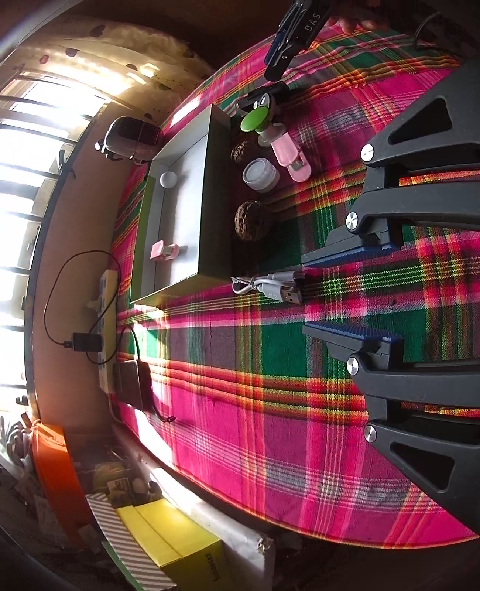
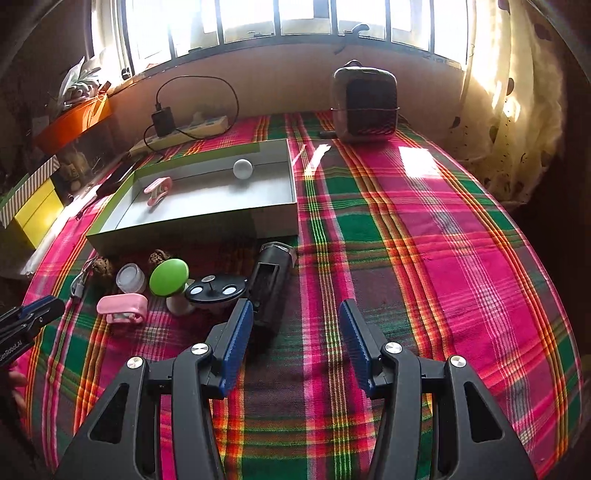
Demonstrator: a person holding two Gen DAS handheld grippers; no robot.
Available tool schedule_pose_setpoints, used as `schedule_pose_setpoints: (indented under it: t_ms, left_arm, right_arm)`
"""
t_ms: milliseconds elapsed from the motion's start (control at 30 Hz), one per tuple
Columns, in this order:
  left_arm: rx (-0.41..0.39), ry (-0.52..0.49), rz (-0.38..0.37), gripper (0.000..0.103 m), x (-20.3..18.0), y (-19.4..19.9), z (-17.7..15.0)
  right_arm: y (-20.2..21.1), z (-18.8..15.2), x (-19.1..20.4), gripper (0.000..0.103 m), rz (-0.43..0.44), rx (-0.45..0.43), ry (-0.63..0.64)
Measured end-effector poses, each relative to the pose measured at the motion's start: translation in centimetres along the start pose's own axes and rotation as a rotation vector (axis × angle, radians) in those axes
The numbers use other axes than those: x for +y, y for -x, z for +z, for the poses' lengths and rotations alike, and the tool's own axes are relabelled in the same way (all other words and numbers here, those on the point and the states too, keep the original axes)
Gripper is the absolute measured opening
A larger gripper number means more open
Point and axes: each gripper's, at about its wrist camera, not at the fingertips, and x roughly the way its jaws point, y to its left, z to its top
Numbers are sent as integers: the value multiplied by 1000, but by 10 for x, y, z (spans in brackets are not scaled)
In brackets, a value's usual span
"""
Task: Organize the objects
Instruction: 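Grasp the white USB cable with left gripper while right gripper grasps the black device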
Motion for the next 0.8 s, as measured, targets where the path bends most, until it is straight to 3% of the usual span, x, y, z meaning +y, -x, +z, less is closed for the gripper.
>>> schedule_pose_setpoints:
  t_ms: [167,367,800]
  left_arm:
    - [8,-22,-21,34,-6,-4,3]
    - [28,-9,14,34,-6,-14,11]
    - [53,-12,63,34,-5,-31,22]
  right_arm:
    - [-4,3,-2,50,61,14,-21]
    - [-9,4,4,50,90,28,8]
    - [-31,8,6,51,35,71,49]
